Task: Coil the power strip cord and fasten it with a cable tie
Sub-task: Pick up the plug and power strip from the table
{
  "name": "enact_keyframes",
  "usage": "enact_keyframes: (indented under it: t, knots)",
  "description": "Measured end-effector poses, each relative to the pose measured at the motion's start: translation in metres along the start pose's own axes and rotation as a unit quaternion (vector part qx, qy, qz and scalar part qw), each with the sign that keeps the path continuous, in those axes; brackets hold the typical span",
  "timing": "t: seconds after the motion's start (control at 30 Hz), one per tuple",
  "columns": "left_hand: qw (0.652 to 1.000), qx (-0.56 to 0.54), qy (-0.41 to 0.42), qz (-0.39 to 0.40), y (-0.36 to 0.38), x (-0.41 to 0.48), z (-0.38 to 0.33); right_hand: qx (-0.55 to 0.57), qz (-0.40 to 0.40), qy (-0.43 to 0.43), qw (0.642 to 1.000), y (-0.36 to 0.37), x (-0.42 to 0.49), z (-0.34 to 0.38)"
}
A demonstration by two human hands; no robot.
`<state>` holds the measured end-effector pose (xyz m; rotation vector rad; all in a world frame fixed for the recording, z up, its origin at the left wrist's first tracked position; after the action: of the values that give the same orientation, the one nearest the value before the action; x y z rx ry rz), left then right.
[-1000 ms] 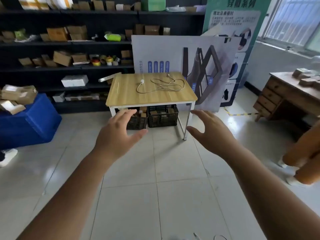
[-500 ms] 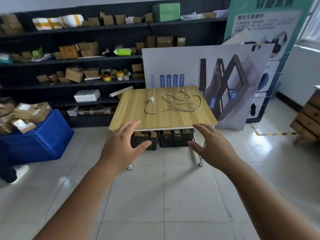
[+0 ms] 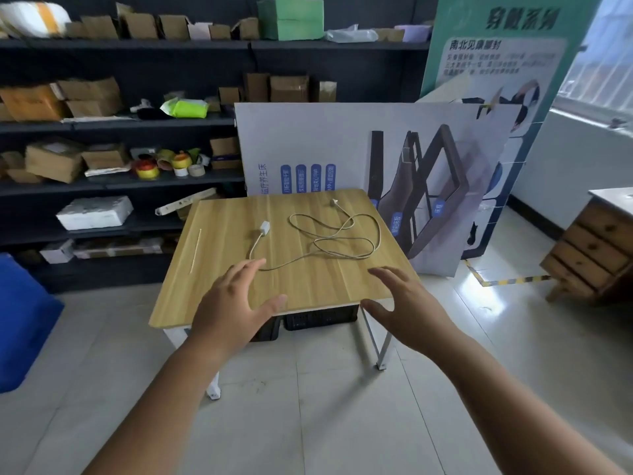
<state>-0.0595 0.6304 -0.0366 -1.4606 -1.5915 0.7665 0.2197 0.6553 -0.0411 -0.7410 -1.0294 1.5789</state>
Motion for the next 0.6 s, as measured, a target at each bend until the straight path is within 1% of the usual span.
enact_keyframes:
  t: [0.23, 0.3, 0.47, 0.6]
  knots:
    - [0.999, 0.007, -0.013, 0.038, 0.030, 0.124, 0.034, -0.011, 0.020, 0.033, 0.999, 0.020, 0.120, -0.035]
    - [0.999, 0.011, -0.027, 0.042, 0.039, 0.159, 0.044, -0.020, 0.024, 0.029, 0.999, 0.027, 0.161, -0.046]
    - [0.997, 0.009, -0.066, 0.030, 0.060, 0.244, 0.055, 0.021, 0.029, -0.006, 0.999, 0.037, 0.268, -0.072]
    - [0.996, 0.019, -0.085, 0.034, 0.068, 0.309, 0.061, 0.032, 0.042, -0.005, 0.999, 0.041, 0.348, -0.089]
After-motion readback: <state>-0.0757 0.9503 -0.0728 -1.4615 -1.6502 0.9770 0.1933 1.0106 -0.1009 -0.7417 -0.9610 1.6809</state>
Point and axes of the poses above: each hand's wrist, its own x-axis towards the middle knuckle, its own y-axis out of the palm, z = x × y, the point moved 3 cm from there along x, towards the middle knuckle, and after that the axes turned 5 degrees about z, right-handed, at the moved point
